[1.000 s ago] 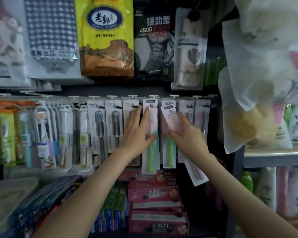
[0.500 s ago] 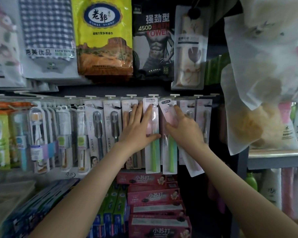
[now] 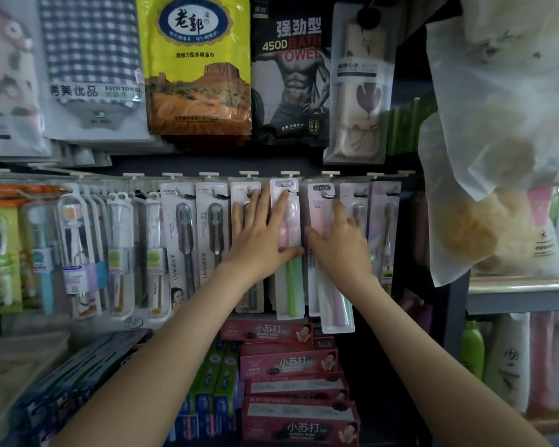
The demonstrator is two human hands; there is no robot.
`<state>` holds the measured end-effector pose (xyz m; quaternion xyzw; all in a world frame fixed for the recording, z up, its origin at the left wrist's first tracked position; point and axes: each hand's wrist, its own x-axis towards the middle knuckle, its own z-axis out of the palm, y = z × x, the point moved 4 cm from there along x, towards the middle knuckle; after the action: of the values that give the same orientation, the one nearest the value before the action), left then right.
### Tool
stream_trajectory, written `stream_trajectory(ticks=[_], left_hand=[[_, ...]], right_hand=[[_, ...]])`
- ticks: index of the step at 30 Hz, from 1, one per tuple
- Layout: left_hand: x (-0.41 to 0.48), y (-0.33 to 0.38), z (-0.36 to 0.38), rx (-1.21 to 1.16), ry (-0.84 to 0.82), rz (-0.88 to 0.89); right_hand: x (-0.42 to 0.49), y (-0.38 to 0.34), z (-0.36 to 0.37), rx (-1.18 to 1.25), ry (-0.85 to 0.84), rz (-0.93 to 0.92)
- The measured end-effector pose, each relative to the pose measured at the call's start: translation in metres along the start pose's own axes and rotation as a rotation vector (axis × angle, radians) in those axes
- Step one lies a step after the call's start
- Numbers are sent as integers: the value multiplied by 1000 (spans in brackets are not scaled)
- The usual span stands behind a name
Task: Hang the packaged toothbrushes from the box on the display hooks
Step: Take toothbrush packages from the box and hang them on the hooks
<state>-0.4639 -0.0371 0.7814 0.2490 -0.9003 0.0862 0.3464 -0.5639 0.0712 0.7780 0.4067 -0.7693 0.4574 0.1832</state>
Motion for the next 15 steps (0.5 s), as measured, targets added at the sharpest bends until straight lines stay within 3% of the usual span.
stream_trajectory(ticks=[15], left_hand=[[-25, 8, 5, 42, 69, 5]], right_hand=[[-31, 6, 10, -60, -42, 25]])
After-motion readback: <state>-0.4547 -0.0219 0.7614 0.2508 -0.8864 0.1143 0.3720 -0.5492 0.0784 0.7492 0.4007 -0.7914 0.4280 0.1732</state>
